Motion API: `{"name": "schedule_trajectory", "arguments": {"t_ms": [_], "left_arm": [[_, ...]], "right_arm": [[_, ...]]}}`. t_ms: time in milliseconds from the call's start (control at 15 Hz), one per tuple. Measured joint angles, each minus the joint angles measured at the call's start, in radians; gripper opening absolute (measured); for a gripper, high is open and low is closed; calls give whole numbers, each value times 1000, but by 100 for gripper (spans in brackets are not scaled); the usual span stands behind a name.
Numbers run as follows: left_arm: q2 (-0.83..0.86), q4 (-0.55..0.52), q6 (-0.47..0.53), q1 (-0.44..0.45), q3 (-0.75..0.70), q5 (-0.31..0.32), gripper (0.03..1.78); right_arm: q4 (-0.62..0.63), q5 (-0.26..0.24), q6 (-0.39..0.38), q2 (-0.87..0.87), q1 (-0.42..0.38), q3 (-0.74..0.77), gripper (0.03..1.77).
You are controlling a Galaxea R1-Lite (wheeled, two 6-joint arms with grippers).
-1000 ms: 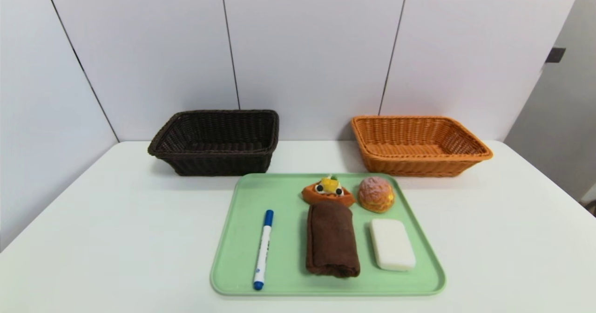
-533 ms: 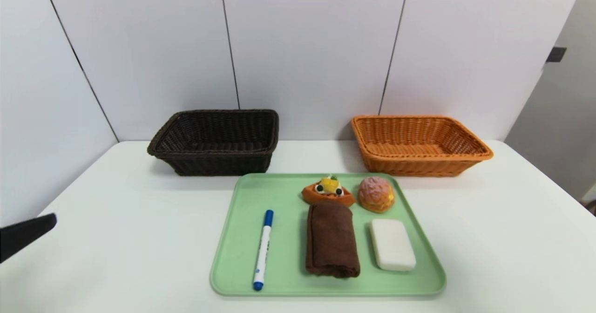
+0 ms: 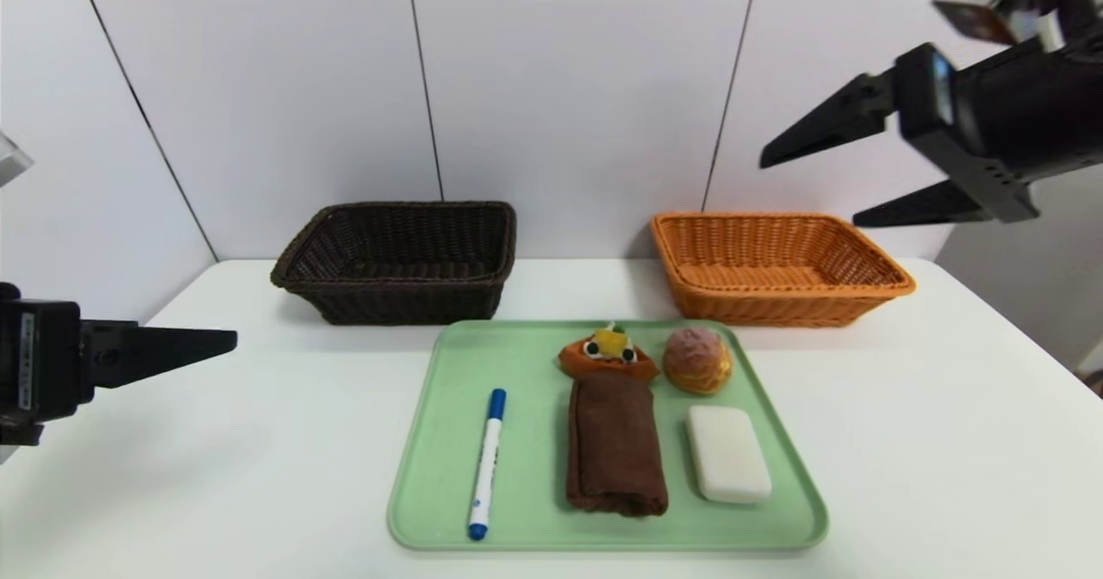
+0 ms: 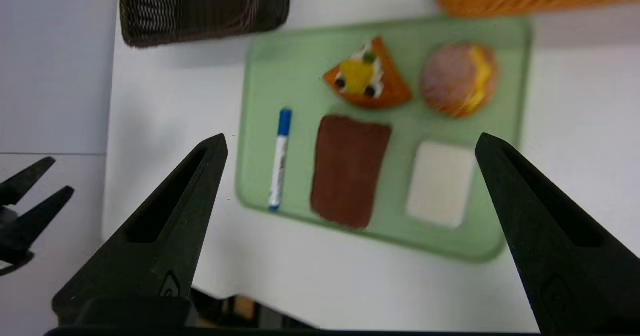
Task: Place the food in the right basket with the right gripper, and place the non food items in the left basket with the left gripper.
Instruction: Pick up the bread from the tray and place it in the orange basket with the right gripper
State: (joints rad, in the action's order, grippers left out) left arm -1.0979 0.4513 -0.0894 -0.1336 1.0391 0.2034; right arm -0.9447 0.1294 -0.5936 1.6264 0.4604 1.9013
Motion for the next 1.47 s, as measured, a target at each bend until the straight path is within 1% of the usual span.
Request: {"name": "schedule_trajectory", "arguments": {"t_ms": [67,133,200,267,333,400,467,533,600,733,800,867,1000,1067,1200,1333,1467], "left_arm": [[-20,31,-26,-36,42,-1,169],[-37,76,-56,-66,90,-4,169],[-55,140,-89,-99,147,-10,169],[-71,214,-111,-123,200,-14,169],[-89,290,-123,-141,245,-19,169],[-103,331,-124,-152,266,-20,169],[-114,329,-124,-161,272,-16,169],[-121,322,-124,-168,268,-16,169],[-129,309,-125,-179,256,-18,169],[-150,240,-124,-195,232,-25,169],[-163,212,-125,-201,222,-39,169],[-180,198,-128,-211,216,-73,169],[-213,192,-142,-239,211,-132,169],[-228,191,-144,-246,211,-139,169],[-253,189,-146,-254,213,-140,169],[-274,170,-154,-257,210,-140,169],[-285,164,-157,-259,201,-139,169]], "right_arm": [[-65,-4,-60,39,41,23,171],[-137,-11,-91,73,76,36,171],[-183,-29,-96,99,97,38,171],[-196,-56,-89,122,109,39,171],[-198,-87,-83,146,114,41,171],[-200,-130,-81,169,116,42,171],[-201,-166,-81,190,116,42,171],[-202,-187,-81,209,116,42,171],[-202,-189,-80,223,117,40,171],[-199,-191,-79,260,118,39,171],[-195,-198,-79,282,116,40,171],[-192,-212,-79,303,113,42,171],[-191,-254,-81,349,107,44,171],[-191,-271,-82,373,100,45,171],[-175,-279,-82,413,83,45,171],[-129,-286,-82,454,62,47,171],[-100,-306,-83,487,50,48,171]]}}
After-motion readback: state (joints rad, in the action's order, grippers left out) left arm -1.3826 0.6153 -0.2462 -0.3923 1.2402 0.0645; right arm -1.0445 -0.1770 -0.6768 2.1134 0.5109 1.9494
